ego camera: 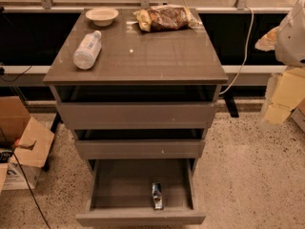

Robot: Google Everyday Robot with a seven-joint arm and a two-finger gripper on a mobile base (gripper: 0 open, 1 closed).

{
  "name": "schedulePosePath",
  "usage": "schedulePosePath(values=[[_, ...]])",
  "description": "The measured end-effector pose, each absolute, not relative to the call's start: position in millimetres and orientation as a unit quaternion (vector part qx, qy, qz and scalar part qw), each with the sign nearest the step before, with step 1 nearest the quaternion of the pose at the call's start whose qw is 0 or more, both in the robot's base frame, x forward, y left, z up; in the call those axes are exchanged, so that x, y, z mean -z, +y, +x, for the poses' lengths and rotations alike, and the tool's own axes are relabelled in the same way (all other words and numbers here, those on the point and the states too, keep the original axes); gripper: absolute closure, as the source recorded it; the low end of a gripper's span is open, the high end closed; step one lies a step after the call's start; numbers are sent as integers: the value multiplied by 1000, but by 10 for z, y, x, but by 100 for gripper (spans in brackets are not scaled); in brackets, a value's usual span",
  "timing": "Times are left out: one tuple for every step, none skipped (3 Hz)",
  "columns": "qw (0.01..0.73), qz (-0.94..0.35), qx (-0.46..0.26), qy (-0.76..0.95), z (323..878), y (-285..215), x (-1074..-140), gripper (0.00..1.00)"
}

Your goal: Pick redbull can from bottom drawer and place on counter

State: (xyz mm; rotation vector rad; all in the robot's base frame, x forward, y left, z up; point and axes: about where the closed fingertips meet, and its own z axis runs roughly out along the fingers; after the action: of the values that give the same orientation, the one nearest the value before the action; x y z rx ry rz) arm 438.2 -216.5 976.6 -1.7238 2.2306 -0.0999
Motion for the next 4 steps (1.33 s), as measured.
schedulePosePath(values=[[160,-603,35,781,4382,-2165,-9766,0],[153,-582,25,798,4430,-2119,-9438,0],[137,-559,17,817,4482,-2107,-9115,0],[111,-530,6,840,4589,-2100,-8618,0]])
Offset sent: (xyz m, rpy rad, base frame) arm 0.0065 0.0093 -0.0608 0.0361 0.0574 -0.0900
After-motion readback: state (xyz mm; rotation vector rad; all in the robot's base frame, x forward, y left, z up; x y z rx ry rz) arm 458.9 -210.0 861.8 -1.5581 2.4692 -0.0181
